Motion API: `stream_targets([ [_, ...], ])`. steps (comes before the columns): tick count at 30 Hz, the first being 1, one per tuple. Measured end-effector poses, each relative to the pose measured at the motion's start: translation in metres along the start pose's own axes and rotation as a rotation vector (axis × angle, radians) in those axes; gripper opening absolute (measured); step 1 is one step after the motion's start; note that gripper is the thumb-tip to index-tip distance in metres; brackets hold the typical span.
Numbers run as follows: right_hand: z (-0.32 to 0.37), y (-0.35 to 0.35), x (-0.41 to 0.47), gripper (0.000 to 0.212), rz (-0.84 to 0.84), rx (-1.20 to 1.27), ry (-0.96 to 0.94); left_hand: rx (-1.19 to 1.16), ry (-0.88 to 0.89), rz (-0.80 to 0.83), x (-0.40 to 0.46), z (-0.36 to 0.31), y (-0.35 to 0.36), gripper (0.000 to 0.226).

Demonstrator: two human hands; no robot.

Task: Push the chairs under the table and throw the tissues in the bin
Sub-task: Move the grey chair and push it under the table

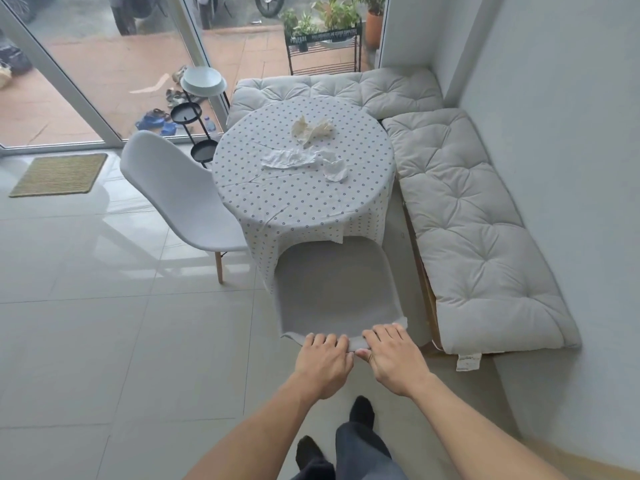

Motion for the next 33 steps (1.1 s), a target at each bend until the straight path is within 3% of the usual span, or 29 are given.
stream_targets([
  [15,-0.052,-0.031,0.081,0.056,0.137,0.026,-0.019,-0.094,-0.098,0.108,0.078,0.025,-0.041,0.061],
  [20,-0.055,-0.024,0.085,0.068,0.217,0.152,-0.057,-0.171,-0.044,0.189,0.08,0.038,-0.042,0.064],
  [24,-0.064,-0.039,0.101,0.073,0.259,0.271,-0.011,-0.223,-0.06,0.116,0.087,0.057,-0.056,0.06],
  [33,-0.053,-0.087,0.186,0.074,0.236,0.172,0.095,-0.222,-0.088,0.022,0.127,0.152,-0.106,0.064],
])
Point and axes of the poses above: each hand's wrist, its own x-axis towards the middle knuckle, its own y-axis out of the palm, z = x × y, the point moved 6 cm from there along x, towards the middle knuckle, and after that the axes turned 7 degrees about z, right-handed, at the moved point
